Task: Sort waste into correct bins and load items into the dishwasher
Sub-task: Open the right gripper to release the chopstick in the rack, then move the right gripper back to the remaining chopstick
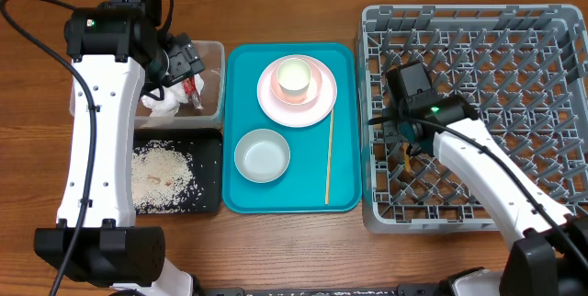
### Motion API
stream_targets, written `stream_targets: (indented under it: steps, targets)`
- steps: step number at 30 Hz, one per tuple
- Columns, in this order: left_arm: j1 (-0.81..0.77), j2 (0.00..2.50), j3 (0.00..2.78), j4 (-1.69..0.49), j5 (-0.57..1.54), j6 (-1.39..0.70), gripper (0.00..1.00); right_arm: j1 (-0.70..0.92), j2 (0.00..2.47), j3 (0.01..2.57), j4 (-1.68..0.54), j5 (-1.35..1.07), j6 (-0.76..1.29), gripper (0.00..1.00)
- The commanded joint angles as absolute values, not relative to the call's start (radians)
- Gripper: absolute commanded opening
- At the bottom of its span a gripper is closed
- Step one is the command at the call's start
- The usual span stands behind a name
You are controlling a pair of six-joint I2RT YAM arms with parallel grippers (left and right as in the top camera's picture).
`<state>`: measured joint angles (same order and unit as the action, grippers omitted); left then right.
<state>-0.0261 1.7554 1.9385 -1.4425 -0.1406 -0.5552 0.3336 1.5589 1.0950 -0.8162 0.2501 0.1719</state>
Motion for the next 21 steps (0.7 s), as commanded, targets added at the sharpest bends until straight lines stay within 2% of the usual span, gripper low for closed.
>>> stream_targets:
  steps: [1,8,13,16,21]
  targets:
    - [-0.027,1.753,1.945,-1.439,-0.152,-0.554,1.00,0.330,1.562,1.061,-0.797,0.241,0.156,0.15]
    - [-0.027,1.753,1.945,-1.439,-0.152,-0.553,1.00,0.330,1.560,1.077,-0.811,0.276,0.155,0.10]
    - [-0.027,1.753,1.945,-1.439,-0.152,-0.554,1.00,0.330,1.551,1.239,-0.980,0.289,0.160,0.10]
    - [-0.027,1.753,1.945,-1.439,-0.152,-0.553,1.00,0.334,1.548,1.367,-1.083,0.148,0.161,0.11]
    - [-0.027,1.753,1.945,-1.438,-0.152,-0.554,1.00,0.334,1.548,1.454,-1.104,-0.251,0.161,0.24]
